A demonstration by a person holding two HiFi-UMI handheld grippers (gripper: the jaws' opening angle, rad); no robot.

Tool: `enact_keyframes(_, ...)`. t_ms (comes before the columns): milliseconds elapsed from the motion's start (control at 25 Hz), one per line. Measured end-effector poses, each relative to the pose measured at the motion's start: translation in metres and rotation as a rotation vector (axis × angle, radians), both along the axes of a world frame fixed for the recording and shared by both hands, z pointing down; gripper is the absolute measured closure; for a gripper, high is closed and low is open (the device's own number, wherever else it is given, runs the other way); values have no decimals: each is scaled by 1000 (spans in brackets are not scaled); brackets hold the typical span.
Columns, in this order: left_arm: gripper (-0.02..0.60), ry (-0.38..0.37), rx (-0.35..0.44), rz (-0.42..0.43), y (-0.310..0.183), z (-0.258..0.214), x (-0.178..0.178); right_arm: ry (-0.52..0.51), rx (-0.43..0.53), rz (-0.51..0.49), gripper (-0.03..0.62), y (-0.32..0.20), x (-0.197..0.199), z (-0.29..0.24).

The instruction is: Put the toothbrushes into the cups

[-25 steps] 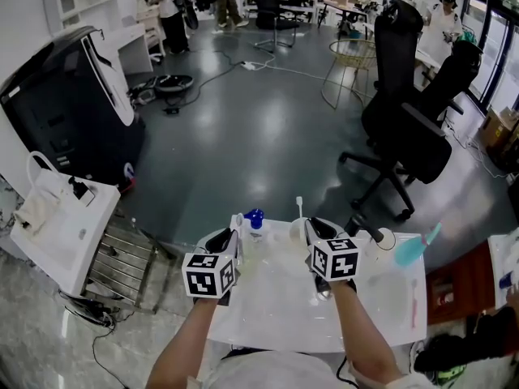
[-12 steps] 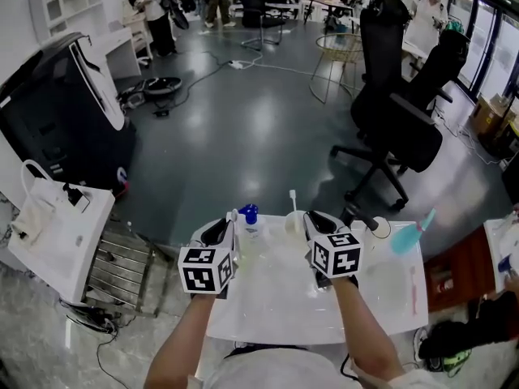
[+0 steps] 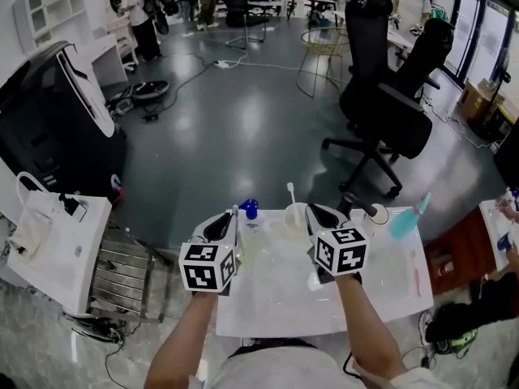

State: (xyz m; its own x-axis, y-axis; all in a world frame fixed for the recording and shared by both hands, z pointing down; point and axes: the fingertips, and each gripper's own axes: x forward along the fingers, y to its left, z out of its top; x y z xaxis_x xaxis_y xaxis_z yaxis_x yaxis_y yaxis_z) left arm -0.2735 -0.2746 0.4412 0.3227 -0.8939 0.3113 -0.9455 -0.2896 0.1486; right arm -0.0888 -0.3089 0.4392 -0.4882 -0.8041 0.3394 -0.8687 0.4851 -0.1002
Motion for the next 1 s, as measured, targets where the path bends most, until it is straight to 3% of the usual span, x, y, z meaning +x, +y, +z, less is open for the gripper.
enact_keyframes(440,578,11,15,112,8,-1,20,-19,21,79,591,23,5,-10)
enact_keyframes(1000,579,-3,58,153,8,-13,65,-6,46,109,591,36,46,-15)
